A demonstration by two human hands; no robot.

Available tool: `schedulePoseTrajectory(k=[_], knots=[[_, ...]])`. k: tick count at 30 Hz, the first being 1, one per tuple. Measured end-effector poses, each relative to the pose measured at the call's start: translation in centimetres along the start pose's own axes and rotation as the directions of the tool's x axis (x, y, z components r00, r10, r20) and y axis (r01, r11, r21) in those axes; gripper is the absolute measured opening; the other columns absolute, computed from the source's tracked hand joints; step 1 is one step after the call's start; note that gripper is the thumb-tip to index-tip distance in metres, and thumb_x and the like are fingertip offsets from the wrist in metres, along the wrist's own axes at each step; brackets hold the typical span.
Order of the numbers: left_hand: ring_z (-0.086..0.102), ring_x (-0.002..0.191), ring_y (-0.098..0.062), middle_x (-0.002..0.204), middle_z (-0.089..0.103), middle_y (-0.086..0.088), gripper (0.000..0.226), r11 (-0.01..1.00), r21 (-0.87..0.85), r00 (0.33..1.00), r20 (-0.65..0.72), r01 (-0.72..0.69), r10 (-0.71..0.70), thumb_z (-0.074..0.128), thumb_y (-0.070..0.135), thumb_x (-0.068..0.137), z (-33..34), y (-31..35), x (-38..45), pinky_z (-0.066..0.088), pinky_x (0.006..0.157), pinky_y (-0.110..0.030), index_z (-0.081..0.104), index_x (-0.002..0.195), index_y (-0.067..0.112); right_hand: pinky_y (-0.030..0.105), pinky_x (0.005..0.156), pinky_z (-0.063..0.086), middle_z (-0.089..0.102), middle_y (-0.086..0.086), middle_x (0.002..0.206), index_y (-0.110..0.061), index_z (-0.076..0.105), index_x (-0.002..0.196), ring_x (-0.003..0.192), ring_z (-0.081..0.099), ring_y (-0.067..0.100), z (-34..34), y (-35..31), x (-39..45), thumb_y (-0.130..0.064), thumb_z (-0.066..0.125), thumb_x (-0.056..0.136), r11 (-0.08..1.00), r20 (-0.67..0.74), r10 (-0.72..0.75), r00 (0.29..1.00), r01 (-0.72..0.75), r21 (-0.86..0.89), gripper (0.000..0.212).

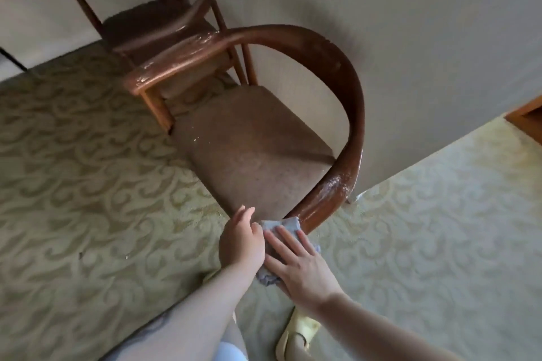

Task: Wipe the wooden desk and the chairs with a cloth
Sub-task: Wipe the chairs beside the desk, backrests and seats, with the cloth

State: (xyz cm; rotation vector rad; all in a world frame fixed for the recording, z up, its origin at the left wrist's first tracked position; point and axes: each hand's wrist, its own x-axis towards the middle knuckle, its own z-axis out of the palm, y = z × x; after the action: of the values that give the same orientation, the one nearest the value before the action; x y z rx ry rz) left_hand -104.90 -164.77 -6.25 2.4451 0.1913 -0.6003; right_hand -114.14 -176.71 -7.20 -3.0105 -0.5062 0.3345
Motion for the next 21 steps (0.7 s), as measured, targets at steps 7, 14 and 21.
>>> schedulePoseTrajectory(k=[7, 14, 21], knots=[[0.04, 0.134, -0.014, 0.149, 0.042, 0.01, 0.039, 0.956, -0.281, 0.962, -0.228, 0.084, -0.152, 0.039, 0.024, 0.099, 2.0, 0.6, -0.7, 0.035, 0.108, -0.037, 0.053, 0.135, 0.029, 0.052, 0.112, 0.033, 0.045, 0.006, 0.148, -0.028, 0.056, 0.133, 0.14, 0.037, 0.029, -0.2, 6.8, 3.1, -0.02, 0.075, 0.08, 0.998, -0.138, 0.011, 0.99, -0.003, 0.057, 0.057], [0.048, 0.127, -0.015, 0.139, 0.053, 0.007, 0.037, 0.827, -0.546, 0.887, -0.305, 0.136, -0.347, 0.035, 0.022, 0.102, 2.0, 0.4, -1.7, 0.034, 0.095, -0.023, 0.056, 0.132, 0.025, 0.048, 0.117, 0.015, 0.038, -0.001, 0.153, -0.025, 0.049, 0.141, 0.146, 0.024, 0.023, -0.5, 4.3, -0.2, -0.014, 0.05, 0.087, 0.978, -0.293, 0.104, 0.95, -0.044, 0.206, 0.055], [0.048, 0.128, -0.016, 0.144, 0.049, 0.009, 0.038, 0.865, -0.474, 0.939, -0.196, 0.161, -0.282, 0.035, 0.029, 0.101, 3.0, 0.7, -1.3, 0.039, 0.103, -0.033, 0.052, 0.136, 0.03, 0.037, 0.118, 0.009, 0.04, -0.006, 0.152, -0.028, 0.042, 0.144, 0.144, 0.028, 0.015, 1.2, 3.4, 3.0, -0.022, 0.045, 0.085, 0.977, -0.141, -0.044, 0.989, 0.072, 0.202, 0.059]])
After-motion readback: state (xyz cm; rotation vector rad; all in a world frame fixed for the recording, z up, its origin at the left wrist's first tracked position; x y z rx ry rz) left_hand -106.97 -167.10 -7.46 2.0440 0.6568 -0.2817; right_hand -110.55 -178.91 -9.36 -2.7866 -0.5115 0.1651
